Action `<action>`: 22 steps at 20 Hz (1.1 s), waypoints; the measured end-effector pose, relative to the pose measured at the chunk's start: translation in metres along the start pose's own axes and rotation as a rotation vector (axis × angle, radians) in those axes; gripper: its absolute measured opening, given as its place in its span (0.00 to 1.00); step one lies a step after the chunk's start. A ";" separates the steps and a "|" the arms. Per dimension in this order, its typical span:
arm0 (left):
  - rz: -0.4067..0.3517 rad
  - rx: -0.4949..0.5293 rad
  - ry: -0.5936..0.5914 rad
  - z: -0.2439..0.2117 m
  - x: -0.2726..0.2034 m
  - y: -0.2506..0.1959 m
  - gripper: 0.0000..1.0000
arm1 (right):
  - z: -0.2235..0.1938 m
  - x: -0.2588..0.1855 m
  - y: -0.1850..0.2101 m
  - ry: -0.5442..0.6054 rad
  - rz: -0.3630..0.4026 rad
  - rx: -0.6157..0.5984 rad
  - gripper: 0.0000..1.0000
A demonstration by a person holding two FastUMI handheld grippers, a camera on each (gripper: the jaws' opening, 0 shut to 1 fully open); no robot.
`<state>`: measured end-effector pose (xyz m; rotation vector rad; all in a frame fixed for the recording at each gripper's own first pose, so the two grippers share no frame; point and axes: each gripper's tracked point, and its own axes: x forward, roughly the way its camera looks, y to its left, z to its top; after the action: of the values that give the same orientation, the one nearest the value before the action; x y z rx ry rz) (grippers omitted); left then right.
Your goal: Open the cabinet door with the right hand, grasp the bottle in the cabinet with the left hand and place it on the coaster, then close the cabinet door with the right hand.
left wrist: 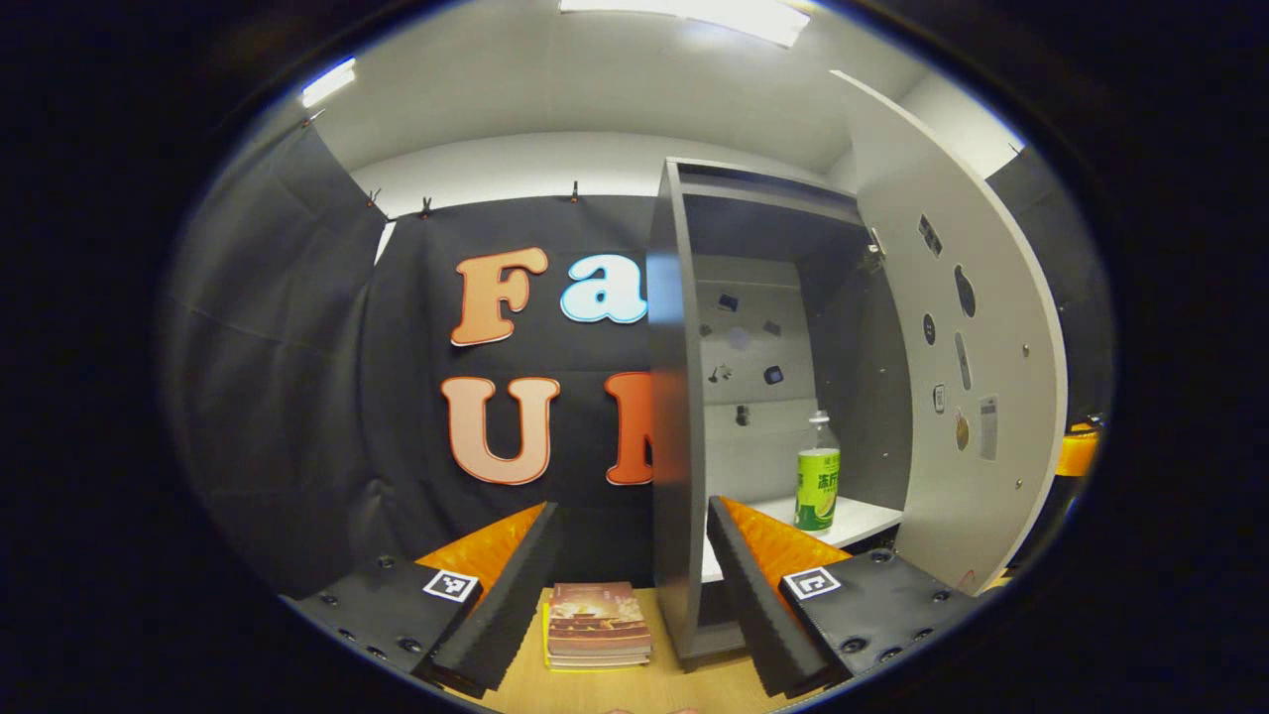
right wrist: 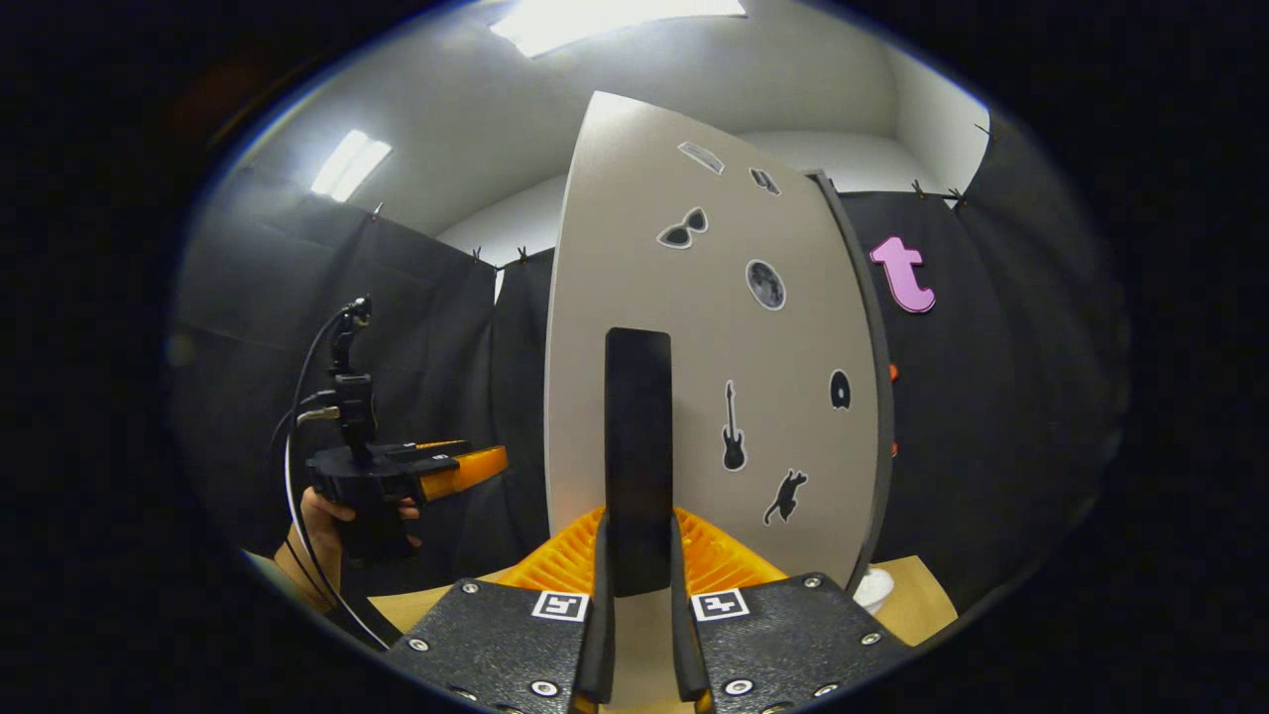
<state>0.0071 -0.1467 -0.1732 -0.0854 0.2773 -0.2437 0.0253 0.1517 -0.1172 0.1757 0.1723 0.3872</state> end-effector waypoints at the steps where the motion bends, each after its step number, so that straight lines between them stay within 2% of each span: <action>1: -0.014 -0.003 0.008 -0.003 0.001 -0.013 0.93 | 0.000 -0.002 -0.001 -0.011 -0.010 -0.005 0.24; 5: -0.094 0.013 0.000 -0.004 0.012 -0.075 0.93 | 0.002 -0.008 -0.010 -0.044 -0.055 -0.025 0.23; 6: -0.111 0.014 0.006 -0.007 0.018 -0.087 0.99 | 0.004 -0.011 -0.012 -0.053 -0.060 -0.022 0.27; 7: -0.129 0.012 0.017 -0.011 0.024 -0.099 0.99 | 0.004 -0.011 -0.013 -0.060 -0.062 -0.014 0.23; 9: -0.156 0.009 0.039 -0.020 0.036 -0.124 0.99 | 0.006 -0.010 -0.013 -0.074 -0.068 -0.011 0.23; 10: -0.166 0.009 0.052 -0.023 0.041 -0.134 0.99 | 0.007 -0.010 -0.014 -0.079 -0.073 -0.012 0.27; 11: -0.177 0.007 0.059 -0.026 0.047 -0.144 0.99 | 0.008 -0.010 -0.015 -0.084 -0.078 -0.011 0.27; 12: -0.187 0.005 0.067 -0.030 0.056 -0.153 0.93 | 0.009 -0.010 -0.017 -0.088 -0.083 -0.007 0.23; 13: -0.201 0.004 0.077 -0.033 0.064 -0.161 0.93 | 0.009 -0.010 -0.018 -0.091 -0.086 -0.008 0.27; 14: -0.213 0.005 0.085 -0.037 0.072 -0.170 0.93 | 0.010 -0.010 -0.021 -0.094 -0.092 -0.004 0.23; 17: -0.233 0.008 0.104 -0.046 0.092 -0.195 0.93 | 0.011 -0.011 -0.028 -0.102 -0.119 -0.023 0.23; 18: -0.239 0.007 0.110 -0.048 0.098 -0.202 0.96 | 0.012 -0.011 -0.032 -0.109 -0.133 -0.035 0.23; 19: -0.244 0.003 0.115 -0.051 0.105 -0.210 0.93 | 0.013 -0.012 -0.035 -0.114 -0.142 -0.053 0.23; 21: -0.260 -0.021 0.137 -0.062 0.119 -0.224 0.93 | 0.019 -0.015 -0.045 -0.137 -0.163 -0.086 0.22; 22: -0.275 -0.043 0.148 -0.066 0.125 -0.233 0.96 | 0.021 -0.016 -0.050 -0.144 -0.176 -0.094 0.22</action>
<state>0.0524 -0.4066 -0.2421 -0.1483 0.4188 -0.5188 0.0331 0.0970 -0.1047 0.0944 0.0274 0.2063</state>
